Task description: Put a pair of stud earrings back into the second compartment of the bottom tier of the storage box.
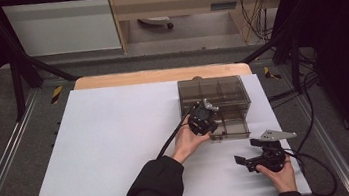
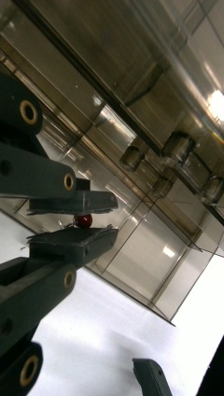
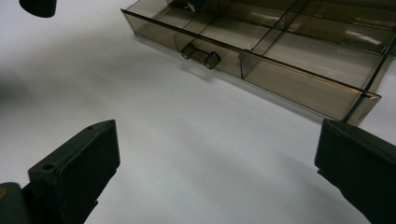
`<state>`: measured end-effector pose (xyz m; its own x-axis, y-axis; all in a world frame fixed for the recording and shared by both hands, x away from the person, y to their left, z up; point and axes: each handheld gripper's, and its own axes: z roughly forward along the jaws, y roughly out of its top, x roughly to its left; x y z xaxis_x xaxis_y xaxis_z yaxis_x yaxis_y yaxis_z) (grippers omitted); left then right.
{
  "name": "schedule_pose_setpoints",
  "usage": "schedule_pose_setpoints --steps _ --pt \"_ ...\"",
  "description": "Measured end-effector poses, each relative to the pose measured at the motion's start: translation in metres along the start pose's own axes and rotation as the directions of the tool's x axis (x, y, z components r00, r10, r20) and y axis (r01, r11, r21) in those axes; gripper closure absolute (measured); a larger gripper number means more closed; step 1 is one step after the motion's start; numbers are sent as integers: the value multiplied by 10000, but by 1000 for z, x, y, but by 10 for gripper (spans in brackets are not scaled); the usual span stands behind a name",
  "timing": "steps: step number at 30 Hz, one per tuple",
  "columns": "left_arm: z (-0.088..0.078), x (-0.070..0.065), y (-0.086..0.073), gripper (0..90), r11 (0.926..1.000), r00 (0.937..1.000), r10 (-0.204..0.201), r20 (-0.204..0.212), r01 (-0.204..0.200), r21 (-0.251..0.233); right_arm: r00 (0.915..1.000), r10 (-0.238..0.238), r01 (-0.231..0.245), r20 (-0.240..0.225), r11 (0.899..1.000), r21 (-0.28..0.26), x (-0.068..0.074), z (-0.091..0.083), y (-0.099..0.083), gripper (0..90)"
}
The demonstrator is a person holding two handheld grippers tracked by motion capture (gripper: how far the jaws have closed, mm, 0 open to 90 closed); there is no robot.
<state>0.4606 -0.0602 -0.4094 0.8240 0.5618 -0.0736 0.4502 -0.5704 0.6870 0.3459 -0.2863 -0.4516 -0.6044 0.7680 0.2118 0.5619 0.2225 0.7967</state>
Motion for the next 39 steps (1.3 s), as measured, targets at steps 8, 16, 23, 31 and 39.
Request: schedule_pose_setpoints --steps 8,16,23,31,39 --pt "11 1 -5 806 9996 9999 133 6 -133 245 10000 -5 5 -7 10000 -9 0 0 0 8" --pt "15 2 -7 806 9993 9998 169 -79 -166 333 10000 -34 34 -12 10000 -35 0 0 0 8" --pt "15 3 -7 775 9992 9999 100 -91 -96 386 10000 -30 30 -31 10000 -32 0 0 0 8" --pt "3 2 -5 676 9996 9999 126 18 -127 265 10000 -21 21 -29 10000 -34 0 0 0 8" --pt "-12 1 -13 568 9994 9993 343 135 -344 71 10000 -24 24 -17 10000 -2 0 0 0 8"
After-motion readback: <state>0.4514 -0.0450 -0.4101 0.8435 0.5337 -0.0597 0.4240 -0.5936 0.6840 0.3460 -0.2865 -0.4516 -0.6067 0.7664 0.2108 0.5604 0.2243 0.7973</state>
